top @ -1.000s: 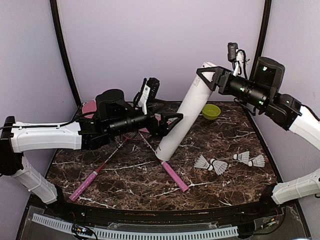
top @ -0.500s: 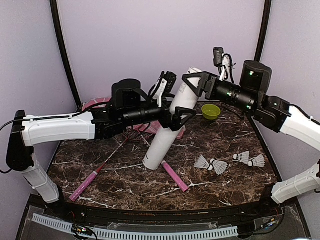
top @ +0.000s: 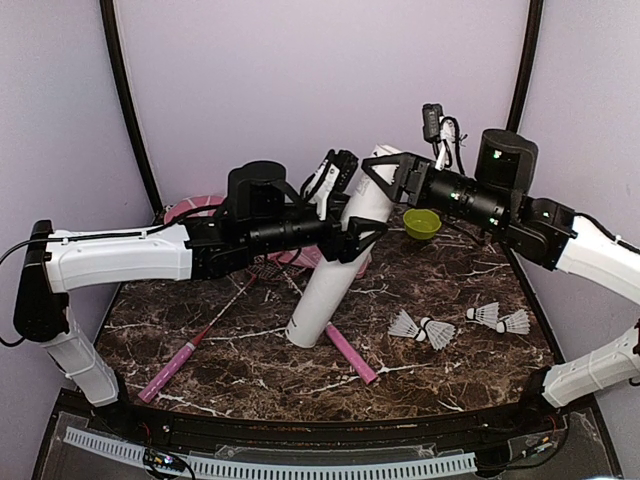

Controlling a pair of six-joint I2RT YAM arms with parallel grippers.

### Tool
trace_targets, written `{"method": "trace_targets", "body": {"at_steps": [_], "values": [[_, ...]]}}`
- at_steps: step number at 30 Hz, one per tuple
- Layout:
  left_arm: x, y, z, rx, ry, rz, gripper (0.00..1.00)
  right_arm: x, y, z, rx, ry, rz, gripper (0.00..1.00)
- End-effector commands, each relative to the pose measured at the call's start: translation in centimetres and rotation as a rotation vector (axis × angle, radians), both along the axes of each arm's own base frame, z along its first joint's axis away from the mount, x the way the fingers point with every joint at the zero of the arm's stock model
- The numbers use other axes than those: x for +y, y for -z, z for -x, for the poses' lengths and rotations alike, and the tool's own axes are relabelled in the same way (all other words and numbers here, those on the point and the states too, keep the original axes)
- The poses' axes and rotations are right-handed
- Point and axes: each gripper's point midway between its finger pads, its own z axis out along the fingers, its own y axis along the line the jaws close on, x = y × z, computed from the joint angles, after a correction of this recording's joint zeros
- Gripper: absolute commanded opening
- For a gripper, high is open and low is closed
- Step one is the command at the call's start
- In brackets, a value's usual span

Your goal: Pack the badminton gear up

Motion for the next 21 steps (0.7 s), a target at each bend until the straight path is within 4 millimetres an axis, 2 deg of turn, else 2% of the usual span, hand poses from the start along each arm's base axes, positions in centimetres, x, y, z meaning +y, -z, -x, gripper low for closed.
{"method": "trace_targets", "body": {"at_steps": [1, 5, 8, 10, 11, 14, 17, 21], "values": [[0.0, -2.0, 0.0, -0.048, -0.002, 0.039, 0.72, -0.3, -2.2, 0.8, -0.049, -0.008, -0.057, 0.54], [-0.3, -1.8, 0.0, -0.045, 0.01, 0.032, 0.59, -0.4, -1.9, 0.9, -0.042, -0.013, -0.041, 0.55], [-0.2, -1.2, 0.2, -0.031, 0.013, 0.019, 0.57, -0.9, -1.5, 1.2, -0.029, -0.006, -0.045, 0.69], [0.0, -0.5, 0.3, -0.017, 0.014, 0.006, 0.53, -1.4, -2.0, 1.6, -0.036, -0.006, -0.059, 0.8], [0.2, 0.1, 0.4, -0.006, 0.012, -0.004, 0.52, -1.4, -0.8, 1.7, -0.021, -0.009, -0.041, 0.84], [1.2, 1.8, 0.1, 0.036, 0.001, -0.029, 0.5, -1.9, -0.1, 2.0, -0.009, -0.007, -0.026, 0.93], [2.7, 3.4, -0.5, 0.078, -0.012, -0.049, 0.49, -2.7, 0.0, 2.1, -0.01, 0.015, -0.001, 0.97], [4.2, 4.5, -0.9, 0.078, -0.013, -0.099, 0.49, -3.9, -0.4, 2.2, -0.02, 0.057, 0.028, 1.0]]}}
